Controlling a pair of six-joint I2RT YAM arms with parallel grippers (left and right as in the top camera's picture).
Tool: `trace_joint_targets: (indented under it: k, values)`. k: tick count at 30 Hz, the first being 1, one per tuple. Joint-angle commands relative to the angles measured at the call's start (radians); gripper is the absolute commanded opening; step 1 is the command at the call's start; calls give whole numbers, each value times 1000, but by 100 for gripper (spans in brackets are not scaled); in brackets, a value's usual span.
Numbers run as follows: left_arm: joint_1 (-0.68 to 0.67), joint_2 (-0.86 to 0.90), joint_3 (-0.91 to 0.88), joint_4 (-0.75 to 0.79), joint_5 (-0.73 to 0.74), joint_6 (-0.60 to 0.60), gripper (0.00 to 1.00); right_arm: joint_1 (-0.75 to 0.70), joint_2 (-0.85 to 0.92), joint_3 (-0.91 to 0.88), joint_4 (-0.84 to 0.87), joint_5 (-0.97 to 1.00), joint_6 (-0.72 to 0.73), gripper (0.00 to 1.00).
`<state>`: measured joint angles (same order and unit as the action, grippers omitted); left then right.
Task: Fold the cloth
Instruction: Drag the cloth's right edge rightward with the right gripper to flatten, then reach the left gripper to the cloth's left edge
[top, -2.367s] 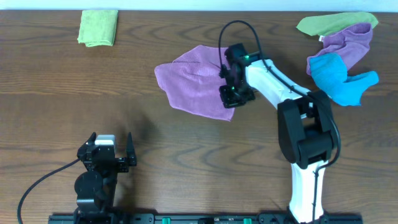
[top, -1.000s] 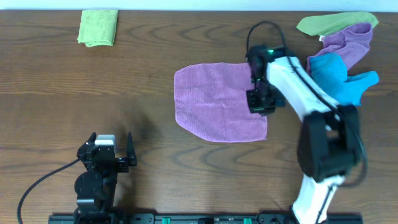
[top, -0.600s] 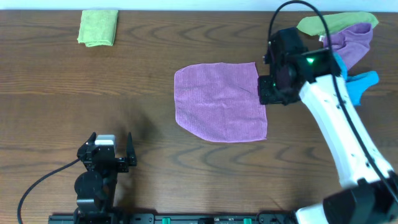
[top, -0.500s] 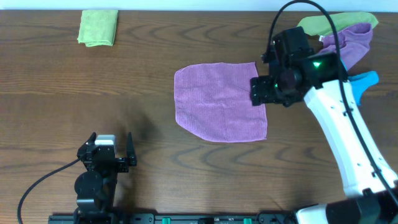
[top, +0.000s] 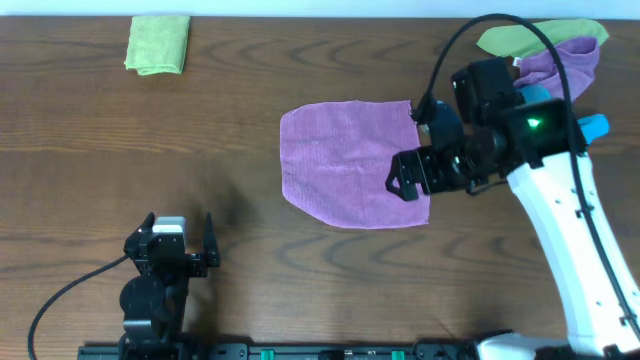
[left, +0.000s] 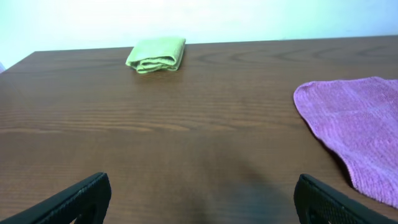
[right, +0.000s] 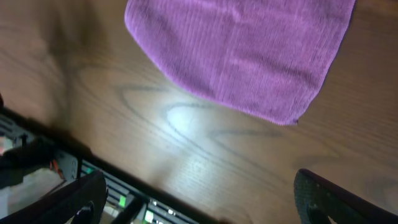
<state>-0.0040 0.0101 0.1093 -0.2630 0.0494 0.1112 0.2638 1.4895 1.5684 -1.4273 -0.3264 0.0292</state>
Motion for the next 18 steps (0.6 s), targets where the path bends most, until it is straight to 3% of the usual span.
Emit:
trace_joint_targets:
  k: [1, 5, 7, 12, 18]
  values:
    - [-2, -6, -22, 18, 85, -75, 95, -7, -38, 2, -18, -21, -58, 96]
    - [-2, -5, -22, -16, 348, -476, 95, -8, -62, 2, -21, -18, -61, 97]
    - [-2, -5, -21, -13, 448, -595, 95, -8, -72, 2, -24, -18, -61, 97]
    - [-2, -5, -22, 44, 463, -682, 95, -8, -74, 2, -46, -18, -61, 97]
    - [-3, -5, -35, 60, 622, -695, 95, -8, -74, 2, -57, -18, -61, 97]
